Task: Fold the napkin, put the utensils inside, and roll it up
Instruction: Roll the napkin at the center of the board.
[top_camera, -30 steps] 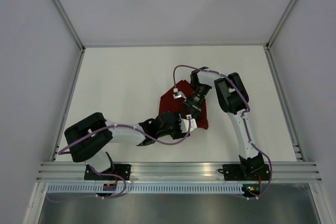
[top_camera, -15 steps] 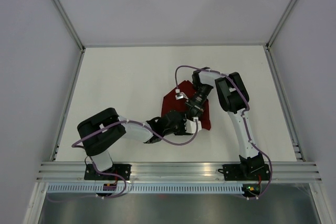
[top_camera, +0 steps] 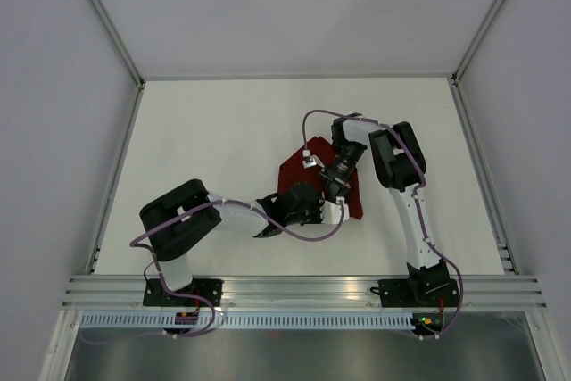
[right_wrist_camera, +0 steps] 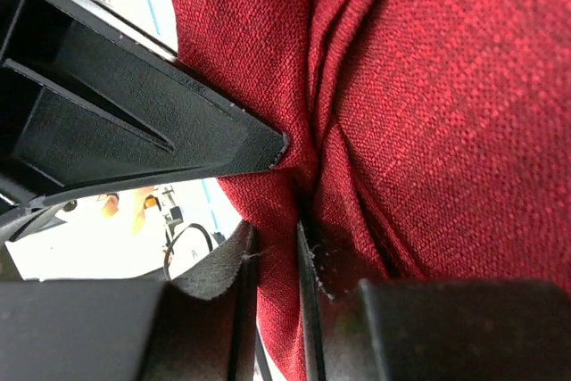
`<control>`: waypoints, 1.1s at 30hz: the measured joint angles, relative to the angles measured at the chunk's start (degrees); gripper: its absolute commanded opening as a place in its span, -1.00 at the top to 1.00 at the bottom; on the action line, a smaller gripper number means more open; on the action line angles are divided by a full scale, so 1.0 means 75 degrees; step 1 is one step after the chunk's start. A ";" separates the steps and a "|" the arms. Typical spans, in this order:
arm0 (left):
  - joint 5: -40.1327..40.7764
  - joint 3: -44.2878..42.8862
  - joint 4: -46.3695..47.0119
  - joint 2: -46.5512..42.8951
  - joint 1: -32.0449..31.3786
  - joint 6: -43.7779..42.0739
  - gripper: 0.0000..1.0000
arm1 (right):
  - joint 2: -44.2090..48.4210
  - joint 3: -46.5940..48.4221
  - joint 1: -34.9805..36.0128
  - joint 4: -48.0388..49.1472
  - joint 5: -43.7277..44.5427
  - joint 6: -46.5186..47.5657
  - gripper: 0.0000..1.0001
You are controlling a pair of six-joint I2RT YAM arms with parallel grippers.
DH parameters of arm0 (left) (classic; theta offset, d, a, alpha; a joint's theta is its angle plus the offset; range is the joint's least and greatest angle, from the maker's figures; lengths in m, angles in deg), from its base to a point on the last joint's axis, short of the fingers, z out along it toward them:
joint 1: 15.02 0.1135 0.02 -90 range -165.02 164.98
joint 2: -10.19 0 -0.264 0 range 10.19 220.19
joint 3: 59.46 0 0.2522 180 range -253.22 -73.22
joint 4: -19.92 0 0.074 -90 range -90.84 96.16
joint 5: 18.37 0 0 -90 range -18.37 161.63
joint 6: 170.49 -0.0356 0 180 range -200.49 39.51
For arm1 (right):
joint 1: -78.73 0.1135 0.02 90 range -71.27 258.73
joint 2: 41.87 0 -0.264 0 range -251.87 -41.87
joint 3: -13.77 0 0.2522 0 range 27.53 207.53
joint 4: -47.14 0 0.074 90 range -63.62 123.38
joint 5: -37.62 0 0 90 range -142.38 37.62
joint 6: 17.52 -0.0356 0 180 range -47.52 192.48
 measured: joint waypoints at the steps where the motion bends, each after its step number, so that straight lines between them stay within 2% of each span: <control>1: -0.0061 -0.0090 -0.0131 0.0015 0.0026 0.0020 0.95 | 0.0000 -0.0003 -0.0017 -0.0003 -0.0009 0.0000 0.30; 6: -0.0714 -0.0326 -0.0347 0.0090 0.0265 0.0414 0.95 | 0.0321 -0.0242 -0.0117 0.0015 -0.0122 -0.0085 -0.14; 8: -0.0991 -0.0367 -0.0303 0.0122 0.0376 0.0600 0.95 | 0.0583 -0.0396 -0.0146 0.0137 -0.0079 -0.0044 -0.20; 14: -0.1784 -0.0373 -0.0184 0.0207 0.0737 0.1201 0.95 | 0.1475 -0.0717 -0.0557 0.1142 -0.0149 -0.0017 -0.27; 22: -0.3051 -0.0396 -0.0117 0.0294 0.1332 0.1964 0.95 | 0.3351 -0.1641 -0.2084 0.2512 -0.0982 0.0044 -0.27; 26: -0.3993 -0.0589 -0.0119 0.0533 0.1781 0.2474 0.95 | 0.4456 -0.2938 -0.2465 0.3474 -0.1049 0.0210 -0.28; 33: -0.5327 -0.0985 -0.0192 0.1003 0.2294 0.3171 0.95 | 0.7545 -0.6930 -0.2092 0.6974 -0.0070 0.0064 -0.41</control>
